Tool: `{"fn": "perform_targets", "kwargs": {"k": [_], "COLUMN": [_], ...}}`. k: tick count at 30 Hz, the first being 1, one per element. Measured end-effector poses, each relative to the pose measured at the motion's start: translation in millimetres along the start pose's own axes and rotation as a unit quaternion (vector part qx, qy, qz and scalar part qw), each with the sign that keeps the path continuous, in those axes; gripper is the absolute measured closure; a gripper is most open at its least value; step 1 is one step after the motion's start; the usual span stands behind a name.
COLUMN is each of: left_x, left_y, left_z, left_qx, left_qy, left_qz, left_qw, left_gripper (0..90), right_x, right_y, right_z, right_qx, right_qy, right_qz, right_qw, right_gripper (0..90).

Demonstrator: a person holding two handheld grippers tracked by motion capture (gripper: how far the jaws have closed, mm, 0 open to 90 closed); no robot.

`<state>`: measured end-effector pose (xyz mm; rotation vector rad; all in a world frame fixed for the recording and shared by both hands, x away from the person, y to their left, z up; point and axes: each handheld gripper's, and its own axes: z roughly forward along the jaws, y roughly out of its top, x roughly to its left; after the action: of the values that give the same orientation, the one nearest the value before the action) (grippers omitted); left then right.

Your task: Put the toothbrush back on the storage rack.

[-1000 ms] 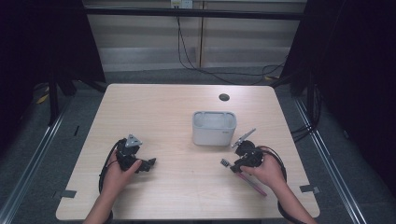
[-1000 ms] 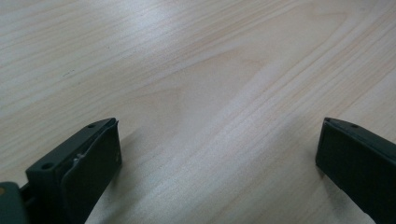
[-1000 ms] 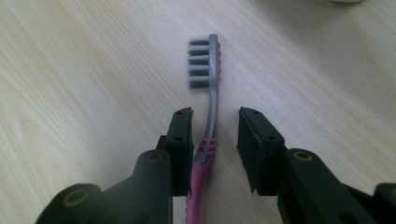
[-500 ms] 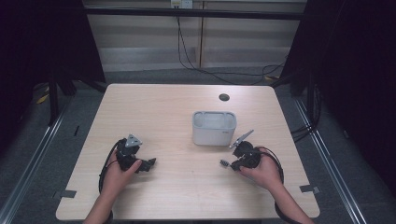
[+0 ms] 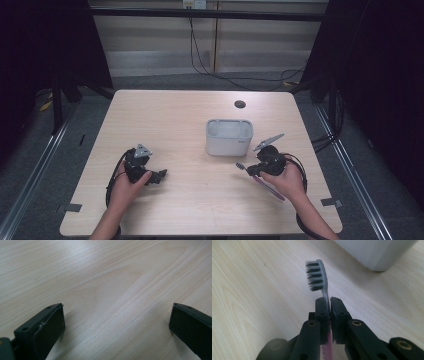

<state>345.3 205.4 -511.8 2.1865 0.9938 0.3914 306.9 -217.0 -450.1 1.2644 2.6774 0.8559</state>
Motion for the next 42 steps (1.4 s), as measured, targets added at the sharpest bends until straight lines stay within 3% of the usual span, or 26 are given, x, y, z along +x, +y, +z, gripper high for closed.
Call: {"fn": "perform_targets", "kwargs": {"k": [12, 26, 42], "left_x": [-0.2, 0.0, -0.3], "left_y": [0.0, 0.1, -0.1], "left_z": [-0.1, -0.2, 0.1], "left_qx": [0.001, 0.001, 0.0], "left_qy": [-0.001, 0.0, -0.001], "left_qz": [-0.002, 0.0, -0.002], "left_qw": [1.0, 1.0, 1.0], "left_gripper": [0.0, 0.0, 0.0], "right_x": [-0.6, -7.8, -7.3], "right_y": [4.7, 7.8, 13.1], "right_z": [-14.2, -32.9, -43.8], "right_qx": [-0.044, -0.109, -0.14], "right_qy": [0.011, 0.025, 0.031], "right_qz": [0.006, 0.034, 0.032], "right_qw": [0.999, 0.9931, 0.9891], "right_gripper": [84.9, 84.9, 84.9]}}
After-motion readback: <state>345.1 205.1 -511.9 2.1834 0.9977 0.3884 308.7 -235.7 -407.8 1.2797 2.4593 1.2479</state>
